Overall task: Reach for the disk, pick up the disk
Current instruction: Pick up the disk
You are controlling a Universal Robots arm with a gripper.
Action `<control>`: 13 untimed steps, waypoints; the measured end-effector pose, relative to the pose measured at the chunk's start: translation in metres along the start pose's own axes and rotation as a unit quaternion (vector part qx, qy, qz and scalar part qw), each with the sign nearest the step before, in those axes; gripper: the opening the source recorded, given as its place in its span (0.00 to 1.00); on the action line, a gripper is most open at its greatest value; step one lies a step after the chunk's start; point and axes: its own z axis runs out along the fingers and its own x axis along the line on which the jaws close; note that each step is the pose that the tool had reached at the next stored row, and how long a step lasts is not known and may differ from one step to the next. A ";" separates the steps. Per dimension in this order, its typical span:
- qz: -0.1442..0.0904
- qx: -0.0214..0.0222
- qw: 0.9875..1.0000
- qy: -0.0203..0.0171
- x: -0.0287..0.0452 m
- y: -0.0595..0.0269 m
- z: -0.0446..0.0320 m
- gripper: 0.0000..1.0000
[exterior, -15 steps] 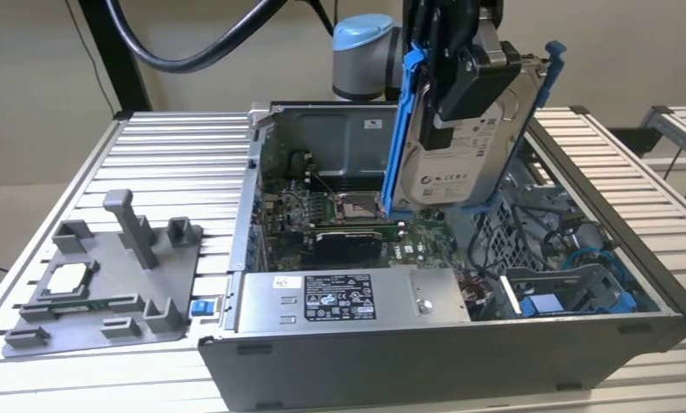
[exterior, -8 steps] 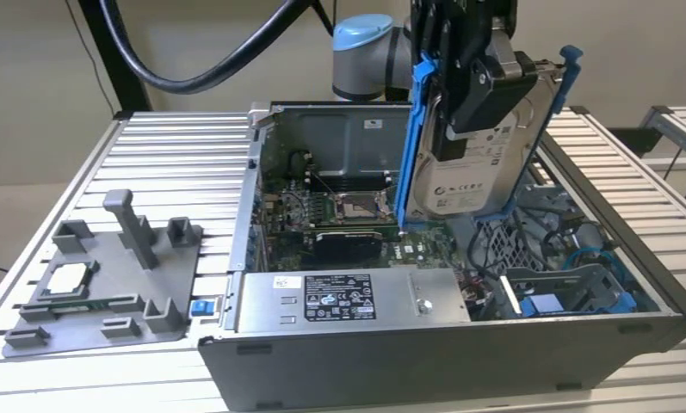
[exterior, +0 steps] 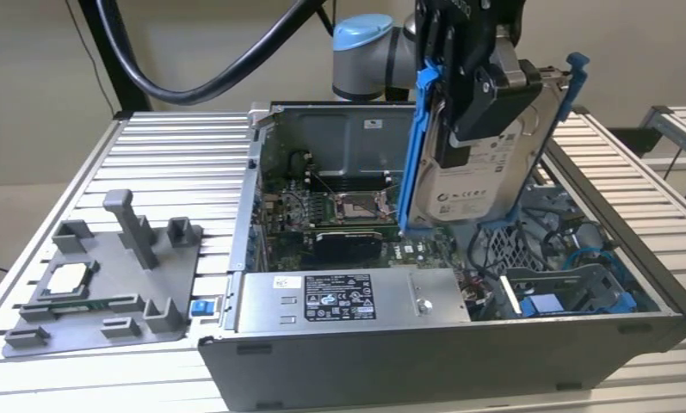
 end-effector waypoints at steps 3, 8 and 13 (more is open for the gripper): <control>0.002 0.000 1.000 0.000 0.0020 -0.0025 0.0016 0.00; 0.003 0.000 1.000 0.000 0.0052 -0.0091 0.0038 0.00; 0.004 0.000 1.000 0.001 0.0088 -0.0165 0.0057 0.00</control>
